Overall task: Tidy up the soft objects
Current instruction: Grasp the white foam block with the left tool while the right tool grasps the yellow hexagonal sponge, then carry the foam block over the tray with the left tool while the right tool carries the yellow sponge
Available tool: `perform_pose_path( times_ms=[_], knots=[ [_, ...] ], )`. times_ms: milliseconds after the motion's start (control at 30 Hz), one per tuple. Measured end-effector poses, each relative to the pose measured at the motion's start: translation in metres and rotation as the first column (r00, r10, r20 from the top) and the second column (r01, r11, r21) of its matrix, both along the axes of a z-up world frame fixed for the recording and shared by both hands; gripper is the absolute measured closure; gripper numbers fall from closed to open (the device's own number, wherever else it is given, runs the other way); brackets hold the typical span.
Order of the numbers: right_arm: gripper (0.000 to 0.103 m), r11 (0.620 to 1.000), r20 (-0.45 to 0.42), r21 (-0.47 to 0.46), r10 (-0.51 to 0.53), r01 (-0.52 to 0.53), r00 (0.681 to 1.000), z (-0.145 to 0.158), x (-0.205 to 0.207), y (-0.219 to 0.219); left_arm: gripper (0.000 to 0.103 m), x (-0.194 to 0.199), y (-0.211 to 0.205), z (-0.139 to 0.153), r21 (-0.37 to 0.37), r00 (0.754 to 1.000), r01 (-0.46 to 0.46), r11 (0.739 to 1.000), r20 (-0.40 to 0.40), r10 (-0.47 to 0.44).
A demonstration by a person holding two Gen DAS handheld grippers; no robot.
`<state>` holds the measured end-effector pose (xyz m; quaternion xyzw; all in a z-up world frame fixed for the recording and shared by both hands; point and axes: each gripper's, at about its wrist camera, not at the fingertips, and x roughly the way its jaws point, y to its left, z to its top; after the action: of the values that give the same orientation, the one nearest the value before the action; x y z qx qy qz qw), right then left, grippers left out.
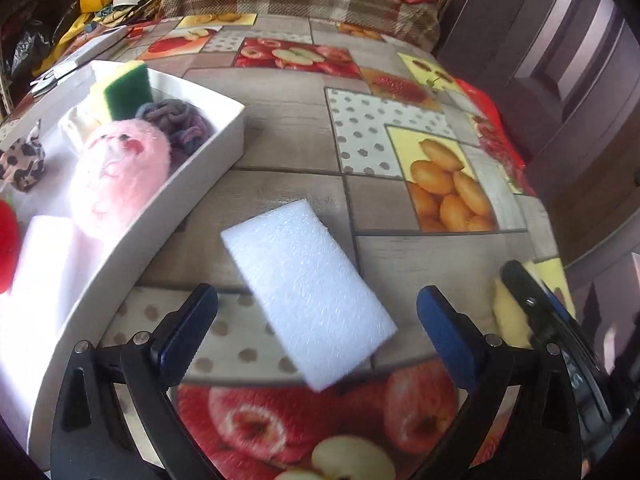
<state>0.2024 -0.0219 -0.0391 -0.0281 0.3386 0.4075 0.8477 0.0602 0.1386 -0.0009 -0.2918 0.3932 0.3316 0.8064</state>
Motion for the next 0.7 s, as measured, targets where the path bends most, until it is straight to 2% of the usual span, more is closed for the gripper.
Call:
perform_pose_path(
  times_ms=[67, 167, 233, 300, 367, 533, 700],
  knots=[
    [0.045, 1.0, -0.023, 0.016, -0.007, 0.007, 1.0, -0.001, 0.005, -0.002, 0.003, 0.006, 0.002, -0.001, 0.053, 1.0, -0.014, 0.998, -0.023, 0.016],
    [0.045, 0.999, -0.064, 0.041, -0.007, 0.01, 0.998, -0.004, 0.011, -0.005, 0.003, 0.011, 0.004, -0.005, 0.103, 0.999, 0.016, 0.995, -0.042, -0.012],
    [0.045, 0.999, -0.067, 0.05, -0.006, 0.009, 0.998, -0.004, 0.011, -0.006, 0.01, 0.011, -0.001, -0.007, 0.155, 0.996, 0.079, 0.985, -0.051, -0.072],
    [0.045, 0.999, -0.067, 0.052, -0.004, 0.007, 0.998, -0.003, 0.01, -0.006, 0.027, 0.009, -0.011, -0.008, 0.213, 0.984, 0.176, 0.961, -0.055, -0.168],
    [0.045, 0.998, -0.073, 0.059, -0.003, 0.008, 0.997, -0.004, 0.011, -0.008, 0.036, 0.005, -0.021, -0.007, 0.224, 0.967, 0.255, 0.941, -0.047, -0.25],
    [0.045, 0.997, -0.084, 0.073, -0.007, 0.013, 0.996, -0.004, 0.013, -0.011, 0.04, -0.015, -0.044, -0.004, 0.227, 0.923, 0.376, 0.898, -0.01, -0.384],
    [0.045, 0.996, -0.083, 0.082, -0.02, 0.027, 0.996, -0.003, 0.013, -0.013, 0.04, -0.048, -0.061, 0.008, 0.305, 0.899, 0.407, 0.861, 0.034, -0.438]
  ],
)
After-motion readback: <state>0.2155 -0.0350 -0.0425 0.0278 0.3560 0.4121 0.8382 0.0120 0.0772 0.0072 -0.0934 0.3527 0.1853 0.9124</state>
